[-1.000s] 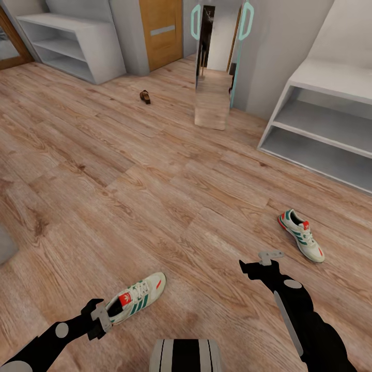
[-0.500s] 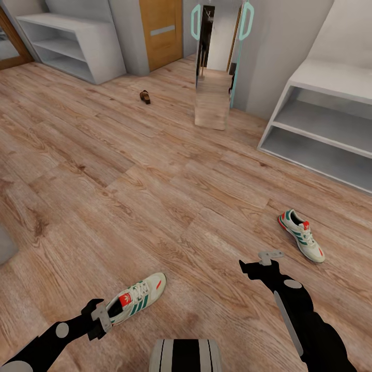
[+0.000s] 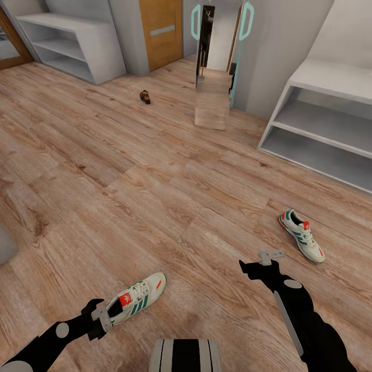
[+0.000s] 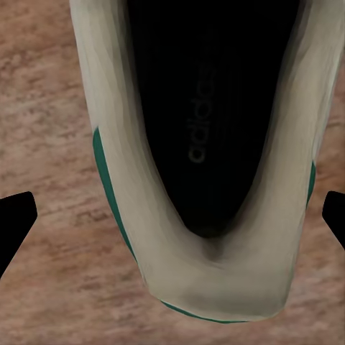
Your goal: Pick up the two gym shoes and the two sandals from the corridor floor and place them onto the hallstand (shoe rack) in the corridor, making sure they are on the rack and not on the floor. Arrange them so the two gym shoes are next to each other and the two sandals are next to each other.
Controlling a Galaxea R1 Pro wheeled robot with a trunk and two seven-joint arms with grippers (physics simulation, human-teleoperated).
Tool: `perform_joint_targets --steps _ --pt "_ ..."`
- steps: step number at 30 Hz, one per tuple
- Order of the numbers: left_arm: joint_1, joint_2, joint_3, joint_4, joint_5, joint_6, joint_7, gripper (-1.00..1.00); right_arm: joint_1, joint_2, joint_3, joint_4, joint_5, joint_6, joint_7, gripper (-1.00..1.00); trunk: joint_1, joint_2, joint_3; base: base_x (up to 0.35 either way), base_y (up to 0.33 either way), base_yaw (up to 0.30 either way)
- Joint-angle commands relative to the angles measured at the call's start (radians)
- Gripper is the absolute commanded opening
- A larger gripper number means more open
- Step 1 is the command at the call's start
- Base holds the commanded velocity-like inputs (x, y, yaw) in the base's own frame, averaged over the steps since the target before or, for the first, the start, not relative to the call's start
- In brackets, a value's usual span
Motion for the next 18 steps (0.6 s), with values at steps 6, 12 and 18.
perform_joint_targets --steps 6,12,18 --pt "-0.001 0.000 -0.002 -0.001 -0.011 -0.002 0.002 1.00 0.000 -0.001 0.001 -0.001 0.002 0.005 0.003 1.00 0.000 0.000 -0.001 0.000 0.000 0.000" --pt "-0.001 0.000 -0.003 -0.001 -0.011 -0.001 0.002 1.00 0.000 -0.001 0.000 -0.001 0.002 0.005 0.003 1.00 0.000 0.000 -0.001 0.000 0.000 0.000" --pt "-0.001 0.000 -0.002 -0.001 -0.011 0.000 0.002 1.00 0.000 -0.001 0.000 -0.001 0.002 0.005 0.003 1.00 0.000 0.000 -0.001 0.000 0.000 0.000"
